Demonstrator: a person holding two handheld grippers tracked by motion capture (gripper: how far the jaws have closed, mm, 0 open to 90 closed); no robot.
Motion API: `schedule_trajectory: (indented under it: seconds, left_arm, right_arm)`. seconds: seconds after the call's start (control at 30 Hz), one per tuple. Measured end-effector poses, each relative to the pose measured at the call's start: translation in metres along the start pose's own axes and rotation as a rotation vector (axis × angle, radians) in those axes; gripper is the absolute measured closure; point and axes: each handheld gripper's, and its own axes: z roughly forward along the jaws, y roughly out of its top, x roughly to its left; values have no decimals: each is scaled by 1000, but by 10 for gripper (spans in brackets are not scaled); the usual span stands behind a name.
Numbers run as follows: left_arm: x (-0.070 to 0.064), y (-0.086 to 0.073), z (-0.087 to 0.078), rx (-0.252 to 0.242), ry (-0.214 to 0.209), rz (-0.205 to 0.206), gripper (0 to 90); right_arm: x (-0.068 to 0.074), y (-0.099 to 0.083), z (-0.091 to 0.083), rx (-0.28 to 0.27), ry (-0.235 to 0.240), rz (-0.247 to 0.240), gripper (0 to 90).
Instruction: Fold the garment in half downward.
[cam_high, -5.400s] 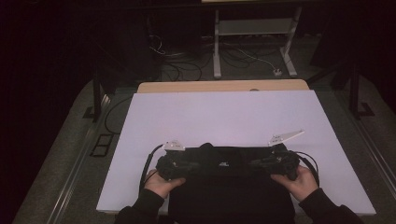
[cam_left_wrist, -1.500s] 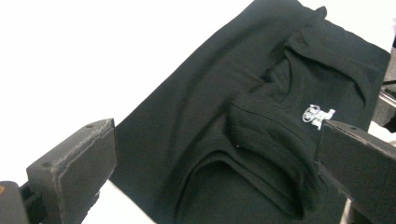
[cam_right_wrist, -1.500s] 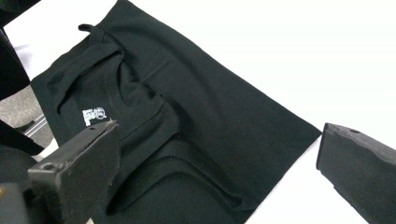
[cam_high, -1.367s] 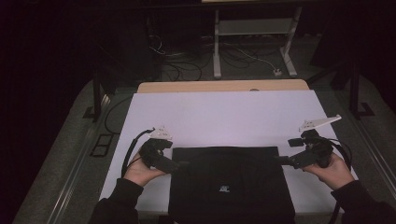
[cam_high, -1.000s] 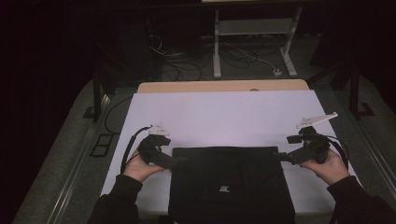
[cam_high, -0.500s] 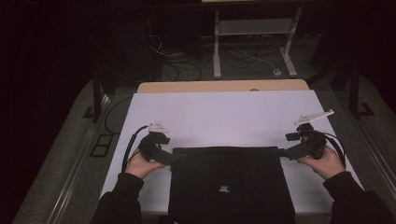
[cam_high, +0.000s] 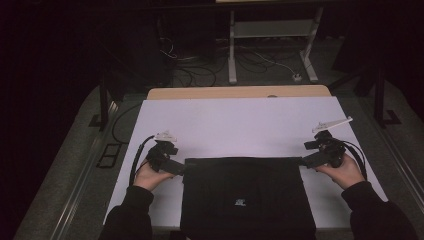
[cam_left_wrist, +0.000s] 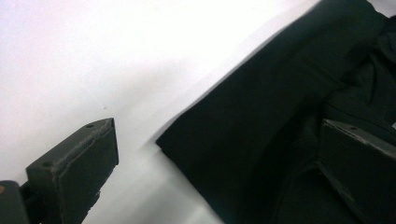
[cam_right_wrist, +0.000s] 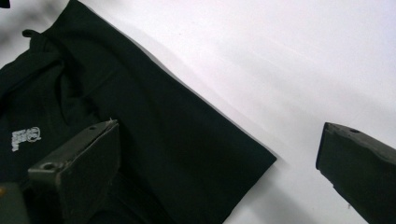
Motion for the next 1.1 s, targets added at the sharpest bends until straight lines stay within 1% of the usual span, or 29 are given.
schedule_trajectory:
  seconds: [0.03, 0.07, 0.1, 0.13, 0.2, 0.23, 0.3, 0.33, 0.4, 0.47, 0.5, 0.53, 0.57, 0.67, 0.77, 0.87, 0.97, 1.1]
  left_arm:
    - [2, -1, 0, -1, 0, -4, 0]
    - [4, -1, 0, 5, 3, -1, 0]
    - [4, -1, 1, 1, 3, -8, 0]
    - [6, -2, 2, 7, 3, -1, 0]
    - [7, -2, 4, -1, 5, -11, 0]
    - [9, -2, 4, 10, 8, -3, 0]
    - [10, -3, 7, 3, 11, -5, 0]
    - [10, -3, 7, 7, 10, -4, 0]
    - [12, -3, 8, 11, 7, -16, 0]
    - [14, -3, 10, 25, 1, -10, 0]
    - [14, -4, 12, 21, -4, -20, 0]
    - [14, -4, 12, 31, -5, -9, 0]
    - [14, -4, 14, 32, -9, -11, 0]
    - [16, -4, 15, 40, -41, -13, 3]
    - [17, -4, 16, 37, -59, -16, 50]
    - [17, -5, 18, 40, -72, -10, 58]
    - [18, -5, 19, 46, -86, -5, 66]
    - [20, -5, 20, 41, -90, -14, 113]
  right_arm:
    - [-1, -1, 1, 1, 1, 3, 0]
    - [-2, -1, 2, 0, 1, 4, 0]
    - [-3, -2, 2, 6, 2, 12, 0]
    - [-4, -2, 3, 8, 2, 16, 0]
    - [-6, -4, 5, 12, 1, 22, 0]
    - [-8, -4, 7, 11, -1, 17, 0]
    - [-10, -5, 9, 13, -2, 23, 0]
    - [-11, -5, 9, 17, -3, 25, 0]
    - [-12, -6, 11, 22, 1, 30, 0]
    - [-14, -7, 14, 30, 5, 39, 1]
    - [-15, -8, 15, 35, 5, 36, 5]
    - [-16, -9, 17, 42, 6, 39, 10]
    - [-17, -10, 18, 45, 4, 40, 13]
    - [-18, -11, 21, 58, -8, 34, 43]
    - [-19, -12, 24, 64, -13, 30, 58]
    - [-20, -14, 27, 70, -19, 30, 78]
    - [-22, -15, 27, 63, -24, 20, 137]
    - [-24, -16, 28, 63, -22, 29, 159]
